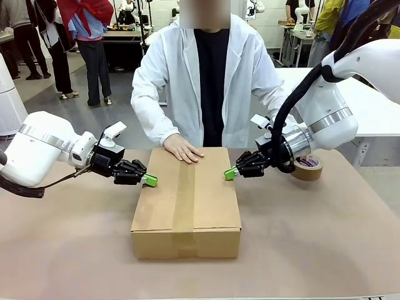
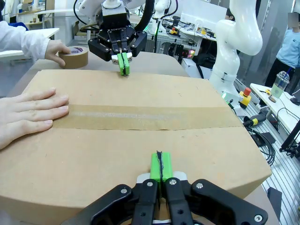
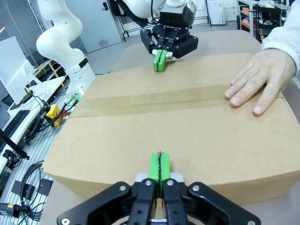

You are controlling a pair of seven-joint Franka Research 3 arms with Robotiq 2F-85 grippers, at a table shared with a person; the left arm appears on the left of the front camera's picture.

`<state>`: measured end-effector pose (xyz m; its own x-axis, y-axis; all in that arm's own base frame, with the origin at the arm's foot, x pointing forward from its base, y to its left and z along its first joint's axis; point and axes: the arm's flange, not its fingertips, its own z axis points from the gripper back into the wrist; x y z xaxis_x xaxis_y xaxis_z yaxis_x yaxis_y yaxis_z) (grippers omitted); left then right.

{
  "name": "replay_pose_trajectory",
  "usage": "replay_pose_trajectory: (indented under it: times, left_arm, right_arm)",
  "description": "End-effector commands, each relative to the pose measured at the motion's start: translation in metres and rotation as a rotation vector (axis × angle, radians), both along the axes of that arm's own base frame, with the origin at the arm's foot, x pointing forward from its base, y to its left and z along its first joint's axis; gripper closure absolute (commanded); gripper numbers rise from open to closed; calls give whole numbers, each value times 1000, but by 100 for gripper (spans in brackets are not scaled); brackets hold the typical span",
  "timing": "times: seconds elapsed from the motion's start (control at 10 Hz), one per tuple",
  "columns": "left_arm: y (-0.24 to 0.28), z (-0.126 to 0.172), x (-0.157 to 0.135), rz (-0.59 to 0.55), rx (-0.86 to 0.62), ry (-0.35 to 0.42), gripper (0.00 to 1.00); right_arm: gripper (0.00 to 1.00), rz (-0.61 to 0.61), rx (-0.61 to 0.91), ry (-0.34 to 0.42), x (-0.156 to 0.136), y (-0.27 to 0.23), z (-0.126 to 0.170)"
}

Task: Wrap the clocks to prevent damage.
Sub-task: After the human seals the box with tape, release both hands from the side flaps of the Package Box.

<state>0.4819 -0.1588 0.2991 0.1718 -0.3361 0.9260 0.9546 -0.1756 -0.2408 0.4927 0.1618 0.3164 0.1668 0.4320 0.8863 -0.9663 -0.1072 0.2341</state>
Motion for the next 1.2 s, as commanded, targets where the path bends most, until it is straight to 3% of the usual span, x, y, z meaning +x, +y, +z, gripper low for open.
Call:
replay_pose_trajectory:
  times: [0.0,1.0,1.1]
  left_arm:
    - [0,-1,-1,4,0,-4,99]
    - [0,0,0,-1,-1,0,99]
    - [10,34,-8,5,65,-61,99]
  right_arm:
    - [99,-16,-2,-2,1,5,-2]
    - [99,0,0,0,0,0,0]
    - [99,7,-21,-47,-8,-5,30]
